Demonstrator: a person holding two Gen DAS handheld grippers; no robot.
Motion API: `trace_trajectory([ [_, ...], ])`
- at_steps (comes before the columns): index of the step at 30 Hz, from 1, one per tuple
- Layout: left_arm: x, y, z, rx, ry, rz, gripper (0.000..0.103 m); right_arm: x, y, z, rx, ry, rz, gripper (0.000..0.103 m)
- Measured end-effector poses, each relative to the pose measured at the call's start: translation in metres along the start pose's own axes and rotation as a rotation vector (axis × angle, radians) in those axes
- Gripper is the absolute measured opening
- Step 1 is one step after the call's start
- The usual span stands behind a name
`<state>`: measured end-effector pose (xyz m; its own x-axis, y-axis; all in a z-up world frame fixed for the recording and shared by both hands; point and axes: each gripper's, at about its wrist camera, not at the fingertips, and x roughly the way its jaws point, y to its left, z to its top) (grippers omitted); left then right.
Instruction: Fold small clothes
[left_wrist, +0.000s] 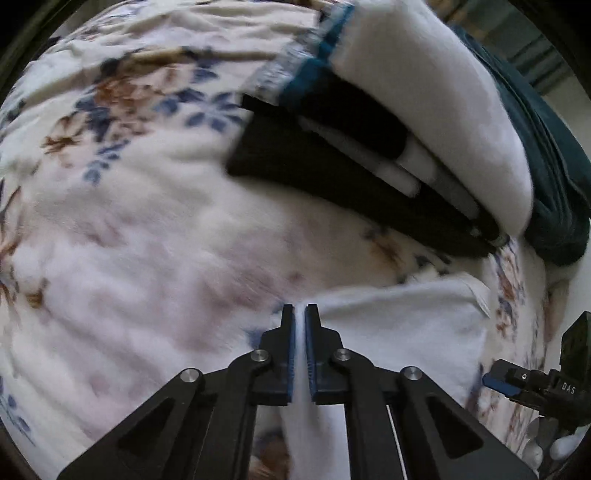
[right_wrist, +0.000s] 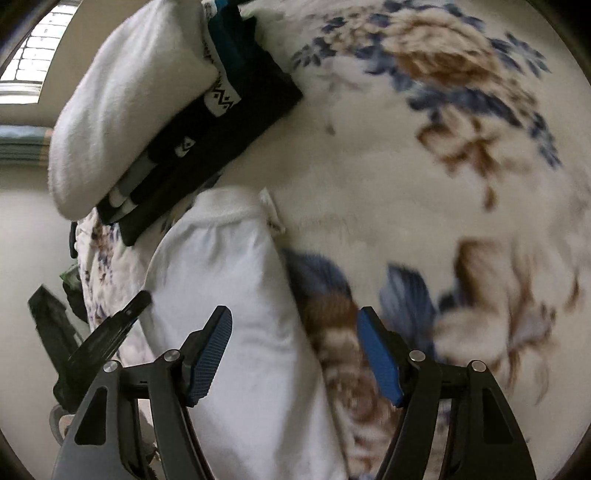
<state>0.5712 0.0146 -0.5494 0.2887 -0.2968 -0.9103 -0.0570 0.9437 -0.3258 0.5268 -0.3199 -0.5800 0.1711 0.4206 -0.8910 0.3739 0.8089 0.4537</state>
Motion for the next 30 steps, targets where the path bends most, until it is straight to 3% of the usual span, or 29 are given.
trace_trajectory([
  [3,0.003,0.026,0.009,-0.091,0.009,-0.027,0.003,0.013,0.003,0.012,0.006,0.017,-0.001,0.072],
  [6,-0.004,0.045,0.016,-0.211,0.031,-0.192,0.012,0.022,0.004,0.020,0.017,0.033,0.015,0.072],
  [7,-0.008,0.048,0.016,-0.240,0.038,-0.244,0.019,0.022,0.004,0.020,0.016,0.034,0.019,0.072],
  [9,-0.012,0.049,0.014,-0.258,0.040,-0.347,0.071,0.023,0.006,0.026,0.004,0.038,0.039,0.072],
  [11,-0.004,0.044,0.013,-0.241,0.074,-0.408,0.074,0.024,0.005,0.030,-0.005,0.052,0.059,0.072],
  [15,0.031,0.021,0.015,-0.097,0.174,-0.300,0.074,0.037,0.009,0.040,-0.034,0.087,0.095,0.073],
  [18,0.034,0.008,0.020,-0.010,0.157,-0.246,0.073,0.050,0.020,0.048,-0.066,0.110,0.100,0.073],
  [21,0.033,0.002,0.022,0.046,0.149,-0.238,0.071,0.054,0.027,0.052,-0.080,0.114,0.114,0.073],
  [22,0.032,0.000,0.021,0.063,0.147,-0.240,0.067,0.056,0.029,0.053,-0.084,0.113,0.112,0.073],
  [24,0.031,-0.006,0.019,0.093,0.145,-0.235,0.036,0.057,0.035,0.054,-0.086,0.104,0.124,0.072],
  [25,0.030,-0.006,0.018,0.099,0.150,-0.242,0.027,0.056,0.036,0.053,-0.084,0.101,0.132,0.072],
  [26,0.029,-0.004,0.019,0.105,0.152,-0.244,0.015,0.057,0.038,0.053,-0.076,0.097,0.148,0.068],
  [27,0.024,-0.002,0.018,0.121,0.143,-0.250,0.011,0.056,0.039,0.053,-0.069,0.086,0.157,0.062],
  [29,0.020,-0.007,0.016,0.157,0.118,-0.243,0.008,0.055,0.042,0.051,-0.070,0.072,0.150,0.030],
  [30,0.017,-0.010,0.015,0.175,0.109,-0.243,0.007,0.055,0.045,0.049,-0.075,0.062,0.144,0.023],
])
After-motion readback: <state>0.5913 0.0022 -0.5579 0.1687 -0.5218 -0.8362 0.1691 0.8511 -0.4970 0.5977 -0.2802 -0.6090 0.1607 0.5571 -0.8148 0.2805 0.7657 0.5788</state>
